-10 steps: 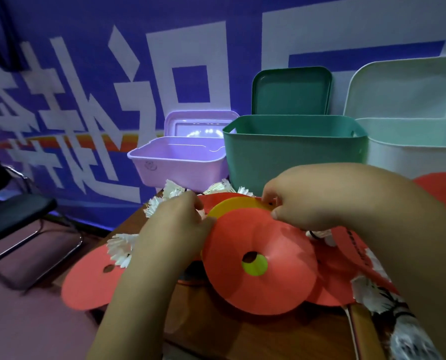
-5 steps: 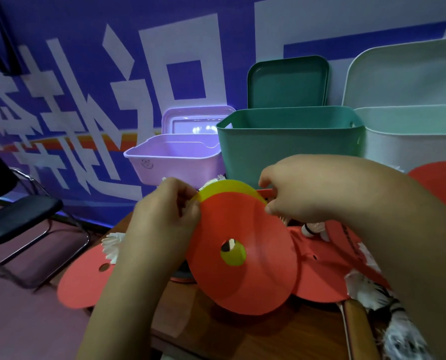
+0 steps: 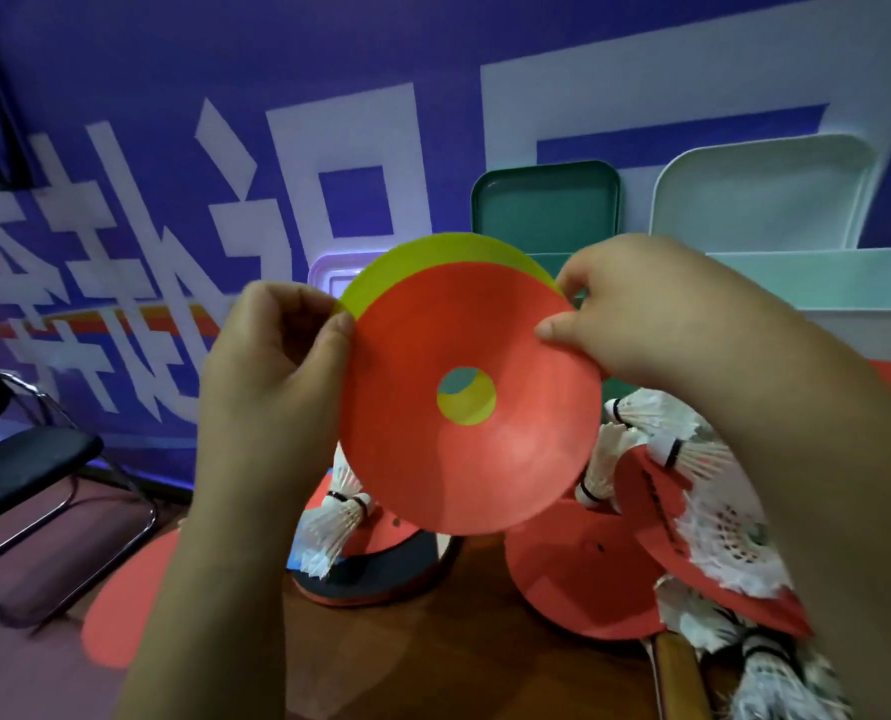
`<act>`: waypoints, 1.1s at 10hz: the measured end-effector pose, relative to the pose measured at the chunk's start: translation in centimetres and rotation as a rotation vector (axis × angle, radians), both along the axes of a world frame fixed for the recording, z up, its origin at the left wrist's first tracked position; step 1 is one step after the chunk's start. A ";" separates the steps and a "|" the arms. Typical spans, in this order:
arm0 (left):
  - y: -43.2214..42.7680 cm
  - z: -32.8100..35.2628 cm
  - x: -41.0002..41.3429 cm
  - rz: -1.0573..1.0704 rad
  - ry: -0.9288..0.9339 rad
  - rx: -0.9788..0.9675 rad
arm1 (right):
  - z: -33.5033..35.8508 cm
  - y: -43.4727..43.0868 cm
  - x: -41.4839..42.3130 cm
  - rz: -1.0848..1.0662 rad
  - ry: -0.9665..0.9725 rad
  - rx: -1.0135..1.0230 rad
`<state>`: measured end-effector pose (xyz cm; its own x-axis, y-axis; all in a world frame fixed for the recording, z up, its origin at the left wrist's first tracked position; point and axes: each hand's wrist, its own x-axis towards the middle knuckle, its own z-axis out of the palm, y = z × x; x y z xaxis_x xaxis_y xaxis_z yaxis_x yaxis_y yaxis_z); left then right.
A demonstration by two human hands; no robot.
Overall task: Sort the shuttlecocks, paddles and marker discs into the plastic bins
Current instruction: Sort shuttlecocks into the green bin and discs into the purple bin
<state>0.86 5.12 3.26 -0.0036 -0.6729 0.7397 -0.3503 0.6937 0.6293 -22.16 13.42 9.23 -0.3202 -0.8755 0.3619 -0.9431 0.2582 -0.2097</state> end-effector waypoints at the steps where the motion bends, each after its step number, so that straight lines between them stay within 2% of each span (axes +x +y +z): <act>1: -1.3 1.5 -2.9 -0.046 0.071 -0.012 | 1.2 0.7 -2.2 -0.077 -0.068 -0.113; 4: -3.8 6.9 -14.7 -0.143 0.199 -0.056 | 2.8 3.5 -8.0 -0.422 -0.250 -0.527; 6: -4.3 6.9 -20.0 -0.227 0.152 0.070 | 4.0 5.4 -10.6 -0.438 -0.561 -0.787; 7: -4.4 6.3 -21.9 -0.315 0.145 0.212 | 4.3 6.7 -11.2 -0.404 -0.636 -0.791; 8: -4.8 6.0 -23.3 -0.412 0.128 0.336 | 4.1 6.7 -12.4 -0.413 -0.668 -0.676; 9: -5.0 5.4 -24.1 -0.445 0.120 0.428 | 4.2 6.6 -12.6 -0.532 -0.615 -0.481; 10: -4.9 4.7 -24.3 -0.433 0.095 0.426 | 4.5 6.8 -11.9 -0.600 -0.480 -0.235; 11: -4.1 4.4 -23.9 -0.383 0.002 0.393 | 4.1 6.8 -12.0 -0.639 -0.461 -0.151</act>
<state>-23.07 1.03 7.66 -0.3016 -0.8495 0.4328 -0.1174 0.4836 0.8674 -34.18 20.21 13.34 -0.8894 -0.4240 0.1707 -0.4318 0.6568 -0.6182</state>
